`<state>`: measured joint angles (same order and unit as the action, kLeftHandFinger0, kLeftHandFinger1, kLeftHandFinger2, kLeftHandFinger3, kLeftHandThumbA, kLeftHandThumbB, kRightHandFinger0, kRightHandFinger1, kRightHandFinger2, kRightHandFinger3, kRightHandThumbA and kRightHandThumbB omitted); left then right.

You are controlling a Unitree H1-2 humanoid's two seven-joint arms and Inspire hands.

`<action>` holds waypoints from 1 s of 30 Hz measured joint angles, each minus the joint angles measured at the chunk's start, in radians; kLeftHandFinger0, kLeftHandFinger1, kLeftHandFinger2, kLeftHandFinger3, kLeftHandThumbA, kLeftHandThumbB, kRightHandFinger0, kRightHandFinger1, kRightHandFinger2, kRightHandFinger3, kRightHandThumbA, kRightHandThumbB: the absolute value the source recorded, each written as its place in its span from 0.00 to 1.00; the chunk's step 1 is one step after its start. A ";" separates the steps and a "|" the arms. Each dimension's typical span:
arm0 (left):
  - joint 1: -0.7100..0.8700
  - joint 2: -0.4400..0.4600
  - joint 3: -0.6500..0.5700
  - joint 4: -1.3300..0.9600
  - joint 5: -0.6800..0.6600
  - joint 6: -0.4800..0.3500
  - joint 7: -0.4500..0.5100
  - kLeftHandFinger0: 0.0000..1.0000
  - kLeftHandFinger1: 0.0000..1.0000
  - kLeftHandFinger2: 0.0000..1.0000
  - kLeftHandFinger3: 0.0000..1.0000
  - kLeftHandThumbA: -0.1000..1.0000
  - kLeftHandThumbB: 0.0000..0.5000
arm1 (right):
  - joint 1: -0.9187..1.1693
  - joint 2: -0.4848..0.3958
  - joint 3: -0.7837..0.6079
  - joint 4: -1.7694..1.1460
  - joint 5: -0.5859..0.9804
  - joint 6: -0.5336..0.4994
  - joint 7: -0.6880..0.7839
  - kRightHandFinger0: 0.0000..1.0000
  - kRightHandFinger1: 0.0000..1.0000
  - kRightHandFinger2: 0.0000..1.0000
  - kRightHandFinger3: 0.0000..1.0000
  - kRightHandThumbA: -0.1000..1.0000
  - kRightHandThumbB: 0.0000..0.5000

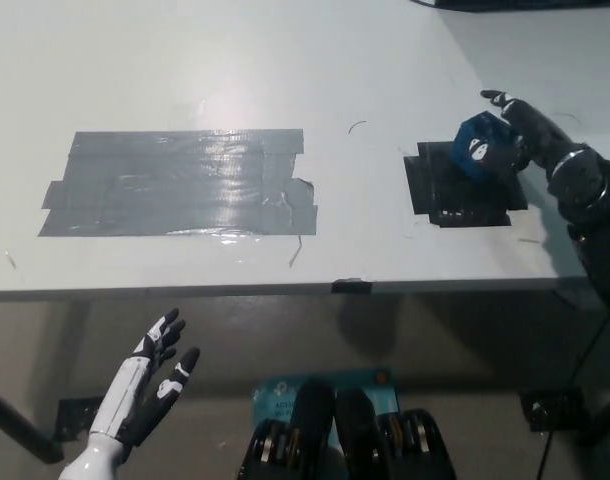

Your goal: A person hands a rubik's cube to the robot and rhe robot picks it up with its right hand and places it on the black spot on the desk infron tof it

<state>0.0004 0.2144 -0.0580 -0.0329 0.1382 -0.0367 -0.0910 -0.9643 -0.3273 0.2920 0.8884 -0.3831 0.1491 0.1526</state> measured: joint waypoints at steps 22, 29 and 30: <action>-0.019 0.002 0.001 0.002 -0.002 0.000 -0.010 1.00 1.00 1.00 1.00 0.83 0.29 | -0.007 -0.117 -0.036 -0.485 -0.021 0.081 0.142 1.00 1.00 1.00 1.00 0.89 0.99; -0.021 0.002 0.001 0.009 -0.003 -0.001 -0.010 0.99 1.00 1.00 1.00 0.82 0.29 | -0.042 -0.174 -0.120 -0.729 -0.020 0.139 0.151 1.00 1.00 1.00 1.00 0.90 0.94; -0.021 0.002 0.001 0.010 -0.003 0.000 -0.010 0.99 1.00 1.00 1.00 0.83 0.30 | -0.041 -0.177 -0.137 -0.769 -0.018 0.147 0.153 1.00 1.00 1.00 1.00 0.91 0.93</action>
<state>-0.0204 0.2164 -0.0572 -0.0232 0.1352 -0.0370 -0.1010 -1.0049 -0.5046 0.1555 0.1194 -0.4012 0.2960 0.3056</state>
